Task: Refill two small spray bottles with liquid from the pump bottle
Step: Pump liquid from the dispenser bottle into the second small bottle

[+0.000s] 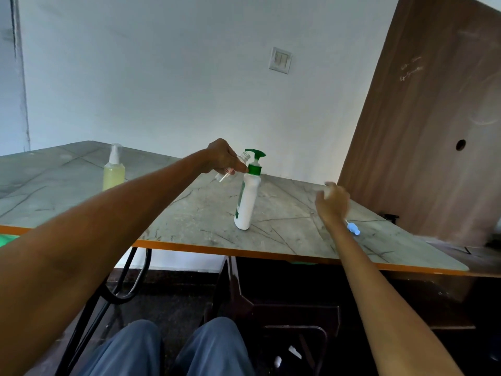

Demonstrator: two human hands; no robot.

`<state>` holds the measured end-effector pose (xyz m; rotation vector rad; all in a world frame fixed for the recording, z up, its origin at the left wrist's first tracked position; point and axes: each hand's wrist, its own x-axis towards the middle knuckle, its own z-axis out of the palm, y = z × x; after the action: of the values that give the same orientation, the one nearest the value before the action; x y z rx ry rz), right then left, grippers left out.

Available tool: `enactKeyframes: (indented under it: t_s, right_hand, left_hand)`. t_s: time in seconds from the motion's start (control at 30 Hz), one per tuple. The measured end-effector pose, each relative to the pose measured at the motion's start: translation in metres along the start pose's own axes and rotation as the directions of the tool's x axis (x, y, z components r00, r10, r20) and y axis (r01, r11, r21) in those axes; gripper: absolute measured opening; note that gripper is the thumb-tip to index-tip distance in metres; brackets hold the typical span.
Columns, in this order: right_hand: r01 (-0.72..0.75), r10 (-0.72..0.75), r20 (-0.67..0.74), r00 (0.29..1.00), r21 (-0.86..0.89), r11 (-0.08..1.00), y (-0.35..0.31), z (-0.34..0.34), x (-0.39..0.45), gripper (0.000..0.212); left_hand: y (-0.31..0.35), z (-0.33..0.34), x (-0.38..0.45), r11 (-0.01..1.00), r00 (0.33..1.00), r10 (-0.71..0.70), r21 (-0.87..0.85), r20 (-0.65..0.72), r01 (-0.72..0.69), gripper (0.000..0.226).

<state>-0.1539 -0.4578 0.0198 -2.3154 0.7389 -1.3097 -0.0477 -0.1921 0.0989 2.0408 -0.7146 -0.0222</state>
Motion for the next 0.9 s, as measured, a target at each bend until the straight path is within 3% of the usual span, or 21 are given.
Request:
enactKeyframes:
  t_s: [0.1, 0.2, 0.33, 0.63, 0.7, 0.8, 0.9]
  right_hand:
    - [-0.168, 0.222, 0.108, 0.969, -0.373, 0.913, 0.05, -0.015, 0.005, 0.042]
    - [-0.167, 0.294, 0.185, 0.938, -0.502, 0.849, 0.081, -0.02, 0.02, 0.043]
    - [-0.119, 0.278, 0.261, 0.925, -0.494, 0.861, 0.099, -0.021, 0.033, 0.028]
    - [-0.112, 0.224, 0.194, 0.955, -0.465, 0.878, 0.111, -0.018, 0.033, 0.01]
    - [-0.099, 0.241, 0.259, 0.935, -0.462, 0.881, 0.119, -0.016, 0.039, 0.021]
    - [-0.062, 0.246, 0.332, 0.91, -0.478, 0.876, 0.125, -0.014, 0.041, 0.004]
    - [-0.058, 0.231, 0.338, 0.912, -0.453, 0.89, 0.127, -0.01, 0.043, 0.026]
  left_hand:
    - [0.002, 0.003, 0.001, 1.0, 1.0, 0.012, -0.006, -0.002, -0.012, 0.037]
    - [0.005, 0.006, 0.002, 1.0, 1.0, 0.028, 0.0, 0.001, -0.028, 0.03]
    - [0.006, 0.006, 0.002, 1.0, 1.0, 0.013, -0.006, 0.0, -0.013, 0.03]
    - [0.009, 0.004, -0.002, 1.0, 1.0, 0.014, -0.003, 0.011, -0.014, 0.019]
    - [0.009, 0.003, -0.002, 1.0, 1.0, 0.018, -0.004, 0.017, -0.018, 0.02]
    - [0.008, 0.004, -0.001, 1.0, 0.999, 0.023, -0.011, 0.024, -0.023, 0.022]
    - [0.007, 0.006, 0.0, 0.999, 1.0, 0.016, -0.04, 0.018, -0.016, 0.022]
